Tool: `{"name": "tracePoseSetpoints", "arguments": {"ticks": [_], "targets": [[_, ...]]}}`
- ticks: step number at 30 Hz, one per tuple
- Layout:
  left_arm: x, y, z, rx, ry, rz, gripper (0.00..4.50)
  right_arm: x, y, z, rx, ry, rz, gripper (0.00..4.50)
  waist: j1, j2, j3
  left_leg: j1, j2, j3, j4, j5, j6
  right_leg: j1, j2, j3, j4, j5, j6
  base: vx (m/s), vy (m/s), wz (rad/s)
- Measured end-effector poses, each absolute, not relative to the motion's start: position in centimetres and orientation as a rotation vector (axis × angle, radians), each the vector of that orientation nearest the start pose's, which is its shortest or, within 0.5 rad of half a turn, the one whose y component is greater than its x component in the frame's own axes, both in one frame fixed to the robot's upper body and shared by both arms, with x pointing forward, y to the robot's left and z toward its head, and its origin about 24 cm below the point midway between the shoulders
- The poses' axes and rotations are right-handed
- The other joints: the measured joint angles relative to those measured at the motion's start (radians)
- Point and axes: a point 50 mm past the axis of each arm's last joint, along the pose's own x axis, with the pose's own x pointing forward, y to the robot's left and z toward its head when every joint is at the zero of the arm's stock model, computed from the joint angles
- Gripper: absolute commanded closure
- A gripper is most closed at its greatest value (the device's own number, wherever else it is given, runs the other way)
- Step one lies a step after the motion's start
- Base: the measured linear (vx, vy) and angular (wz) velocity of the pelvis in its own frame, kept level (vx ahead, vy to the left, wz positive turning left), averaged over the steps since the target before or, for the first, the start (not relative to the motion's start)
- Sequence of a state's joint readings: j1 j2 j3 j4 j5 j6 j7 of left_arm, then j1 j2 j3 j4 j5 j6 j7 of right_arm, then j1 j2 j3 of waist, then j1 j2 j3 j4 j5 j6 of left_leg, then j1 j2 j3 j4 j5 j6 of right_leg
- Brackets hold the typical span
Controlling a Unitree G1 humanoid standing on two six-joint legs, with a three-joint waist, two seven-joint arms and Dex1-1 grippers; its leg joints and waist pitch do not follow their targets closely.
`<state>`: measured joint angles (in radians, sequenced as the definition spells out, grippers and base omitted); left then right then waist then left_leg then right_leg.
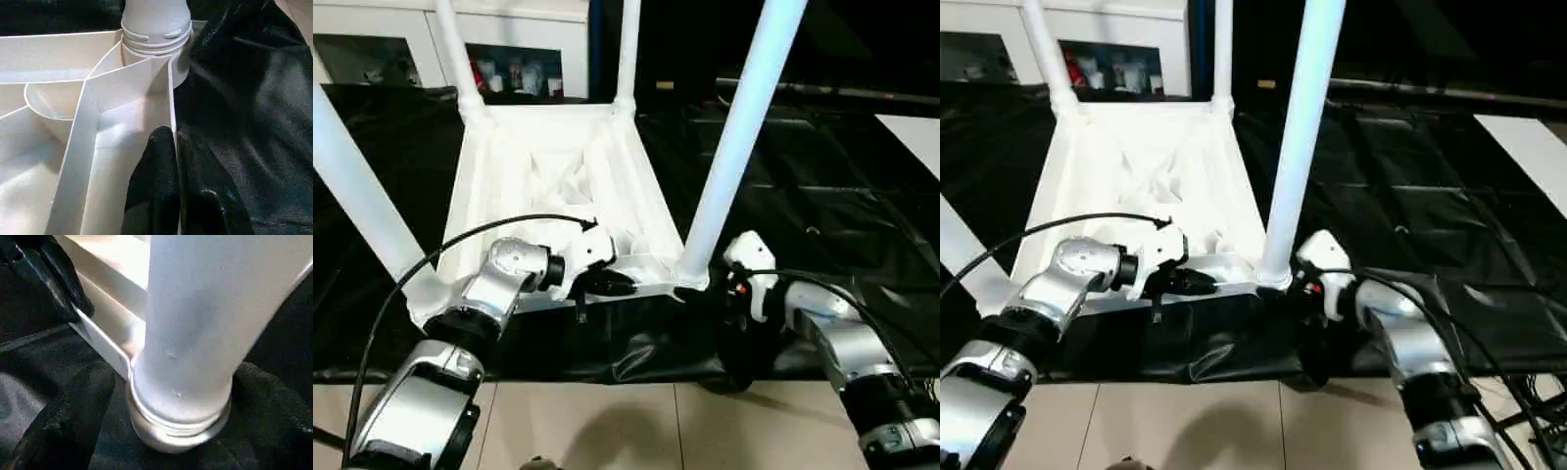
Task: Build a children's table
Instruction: Rotate leg to tighten
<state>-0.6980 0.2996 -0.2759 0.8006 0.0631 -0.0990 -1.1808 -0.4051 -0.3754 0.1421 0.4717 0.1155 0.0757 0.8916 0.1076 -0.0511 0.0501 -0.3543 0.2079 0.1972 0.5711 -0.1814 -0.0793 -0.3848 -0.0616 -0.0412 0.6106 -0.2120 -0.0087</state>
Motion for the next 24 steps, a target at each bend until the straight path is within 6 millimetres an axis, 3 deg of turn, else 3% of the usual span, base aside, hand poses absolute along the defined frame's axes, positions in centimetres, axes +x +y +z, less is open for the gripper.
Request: {"name": "tracePoseSetpoints", "arguments": {"ticks": [2, 3, 5, 6, 10, 16, 20, 24], "targets": [[33.1, 11.7, 5.5, 0.462, 0.338, -1.35, 4.5, 30.3, -16.7, 4.2, -0.241, 0.295, 0.947, 0.53, 0.005, -0.002, 0.001, 0.0, 0.0, 0.0, 0.0, 0.0, 0.0, 0.0, 0.0, 0.0, 0.0, 0.0, 0.0, 0.0, 0.0, 0.0], [33.0, 11.7, 5.6, 0.456, 0.341, -1.349, 4.22, 30.0, -17.0, 4.4, -0.254, 0.292, 0.957, 0.48, 0.007, -0.003, 0.001, 0.0, 0.0, 0.0, 0.0, 0.0, 0.0, 0.0, 0.0, 0.0, 0.0, -0.001, 0.001, 0.0, 0.0, 0.0], [32.7, 12.0, 5.6, 0.433, 0.341, -1.346, 4.22, 29.3, -17.4, 4.7, -0.271, 0.288, 0.982, 0.48, 0.007, -0.004, 0.001, 0.0, 0.0, 0.0, 0.0, 0.0, 0.0, 0.0, 0.0, 0.0, 0.0, -0.001, 0.001, 0.0, 0.0, 0.0], [32.5, 12.2, 5.6, 0.399, 0.334, -1.337, 3.92, 29.0, -17.8, 4.7, -0.279, 0.293, 0.996, 0.46, 0.007, -0.006, 0.002, 0.0, 0.0, 0.0, 0.0, 0.0, 0.0, 0.0, 0.0, 0.0, 0.0, -0.001, 0.002, 0.0, 0.0, 0.0], [32.0, 12.7, 5.9, 0.357, 0.33, -1.324, 3.73, 28.5, -18.2, 4.9, -0.28, 0.298, 1.027, 0.46, 0.005, -0.012, 0.006, -0.002, 0.001, 0.0, 0.001, 0.0, 0.0, -0.002, 0.0, 0.0, 0.001, -0.001, 0.001, 0.0, 0.0, 0.0], [31.0, 12.4, 8.7, 0.299, 0.248, -1.343, 3.24, 28.2, -18.1, 7.1, -0.248, 0.243, 1.061, 0.46, 0.004, -0.012, 0.006, -0.005, 0.001, 0.0, 0.002, 0.003, 0.006, -0.006, 0.001, 0.0, 0.005, -0.001, 0.001, 0.0, 0.0, 0.0], [29.4, 12.7, 9.8, 0.255, 0.271, -1.356, 2.93, 27.6, -18.0, 7.1, -0.173, 0.257, 1.083, 0.46, -0.003, -0.011, 0.006, -0.004, 0.001, 0.0, 0.003, 0.003, 0.005, -0.005, 0.001, 0.001, 0.006, -0.002, 0.001, 0.0, 0.0, 0.0], [26.7, 13.7, 8.9, 0.203, 0.362, -1.348, 2.57, 27.2, -17.5, 7.7, -0.125, 0.237, 1.12, 0.46, -0.016, -0.01, 0.006, -0.003, 0.001, 0.0, 0.003, 0.0, 0.001, -0.005, 0.001, 0.001, 0.007, -0.001, 0.001, 0.0, 0.0, 0.0]]}}
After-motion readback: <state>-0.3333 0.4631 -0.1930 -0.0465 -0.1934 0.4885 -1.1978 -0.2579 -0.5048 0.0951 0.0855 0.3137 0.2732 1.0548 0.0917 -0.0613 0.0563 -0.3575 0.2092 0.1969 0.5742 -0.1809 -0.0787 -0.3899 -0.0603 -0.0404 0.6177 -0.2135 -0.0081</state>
